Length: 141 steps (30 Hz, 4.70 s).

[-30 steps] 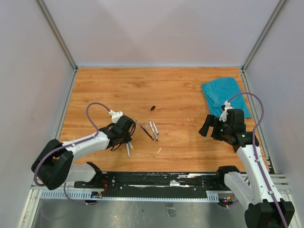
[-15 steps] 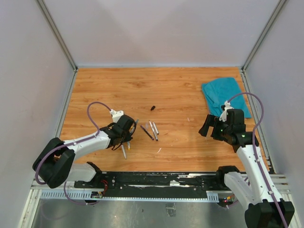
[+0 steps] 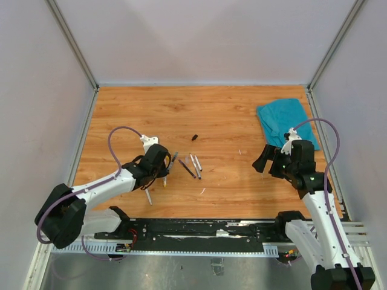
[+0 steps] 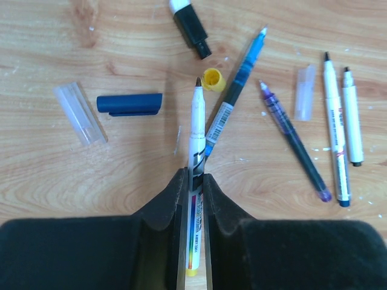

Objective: Insert the pens into the pen caps
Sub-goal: Pick up the pen from the center of the board.

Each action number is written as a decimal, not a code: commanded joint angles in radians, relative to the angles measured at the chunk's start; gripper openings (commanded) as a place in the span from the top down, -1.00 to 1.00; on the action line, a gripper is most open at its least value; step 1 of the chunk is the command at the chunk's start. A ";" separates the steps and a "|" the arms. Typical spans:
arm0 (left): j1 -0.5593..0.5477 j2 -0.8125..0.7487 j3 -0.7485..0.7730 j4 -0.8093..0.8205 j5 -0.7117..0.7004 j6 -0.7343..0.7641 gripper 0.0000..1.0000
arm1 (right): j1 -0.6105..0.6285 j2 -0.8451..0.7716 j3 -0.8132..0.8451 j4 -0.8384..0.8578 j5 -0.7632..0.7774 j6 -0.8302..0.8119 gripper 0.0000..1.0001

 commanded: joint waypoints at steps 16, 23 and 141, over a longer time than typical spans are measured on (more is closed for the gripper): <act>-0.011 -0.161 0.021 0.104 0.162 0.119 0.95 | 0.044 -0.022 -0.060 0.109 -0.179 0.031 -1.00; -0.089 -0.138 0.033 0.147 0.184 0.132 0.97 | 0.224 -0.021 -0.100 0.246 -0.122 0.142 -1.00; -0.369 -0.047 0.063 0.268 0.226 0.157 0.49 | 0.778 0.415 -0.119 0.945 0.072 0.619 0.99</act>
